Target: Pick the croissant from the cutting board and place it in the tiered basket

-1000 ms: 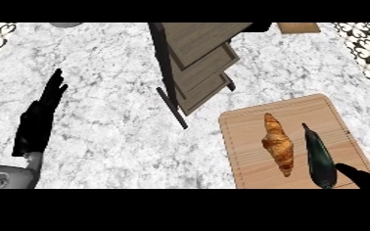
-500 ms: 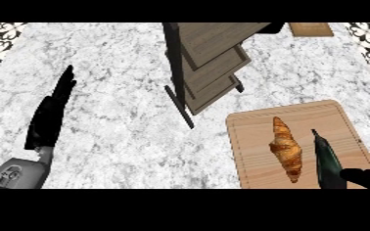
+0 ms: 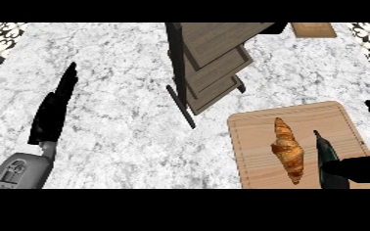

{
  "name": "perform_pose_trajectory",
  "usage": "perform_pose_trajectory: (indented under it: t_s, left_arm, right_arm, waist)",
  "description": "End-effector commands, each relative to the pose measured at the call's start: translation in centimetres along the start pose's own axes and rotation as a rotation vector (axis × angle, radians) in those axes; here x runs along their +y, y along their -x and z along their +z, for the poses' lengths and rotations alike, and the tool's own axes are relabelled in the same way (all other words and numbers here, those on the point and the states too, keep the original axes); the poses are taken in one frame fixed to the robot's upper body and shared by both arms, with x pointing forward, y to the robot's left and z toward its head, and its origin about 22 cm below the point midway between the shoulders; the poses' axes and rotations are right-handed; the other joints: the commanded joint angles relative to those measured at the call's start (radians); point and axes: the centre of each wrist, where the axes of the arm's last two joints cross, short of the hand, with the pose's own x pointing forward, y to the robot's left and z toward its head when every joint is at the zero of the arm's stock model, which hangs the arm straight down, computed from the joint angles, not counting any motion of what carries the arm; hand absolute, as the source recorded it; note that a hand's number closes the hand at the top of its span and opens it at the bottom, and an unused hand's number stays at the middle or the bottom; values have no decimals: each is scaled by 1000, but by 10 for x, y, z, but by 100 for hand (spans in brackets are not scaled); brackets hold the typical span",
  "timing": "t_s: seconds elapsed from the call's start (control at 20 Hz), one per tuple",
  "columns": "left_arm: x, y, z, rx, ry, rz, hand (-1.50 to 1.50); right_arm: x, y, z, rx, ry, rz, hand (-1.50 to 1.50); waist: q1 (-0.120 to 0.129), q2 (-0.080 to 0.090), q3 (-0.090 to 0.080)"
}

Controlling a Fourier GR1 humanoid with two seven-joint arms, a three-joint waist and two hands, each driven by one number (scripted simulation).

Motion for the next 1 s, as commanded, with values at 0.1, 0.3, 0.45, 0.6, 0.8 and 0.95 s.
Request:
perform_pose_trajectory:
  t_s: [0.1, 0.3, 0.45, 0.6, 0.8, 0.95]
  left_arm:
    - [-5, 10, 13, 3, 2, -3, 0]
    - [-7, -19, -11, 4, 1, 9, 0]
    - [12, -18, -3, 15, 1, 10, 0]
    - [9, 1, -3, 16, -18, -18, 0]
    - [20, 2, 2, 3, 10, 1, 0]
    - [1, 8, 4, 18, -23, -4, 0]
  right_arm:
    - [18, -13, -3, 147, -49, 54, -150]
    - [26, -20, -12, 153, -43, 73, -150]
    - [56, -6, -4, 150, -45, 87, -150]
    - [53, -7, -4, 143, -26, 147, -150]
    - [57, -13, -3, 153, 17, 181, -150]
    - [61, -21, 3, 131, 21, 191, -150]
  waist:
    - [-2, -3, 0]
    - [-10, -2, 1]
    - [-9, -6, 1]
    - [-20, -5, 0]
    - [-14, -5, 0]
    - [-19, -5, 0]
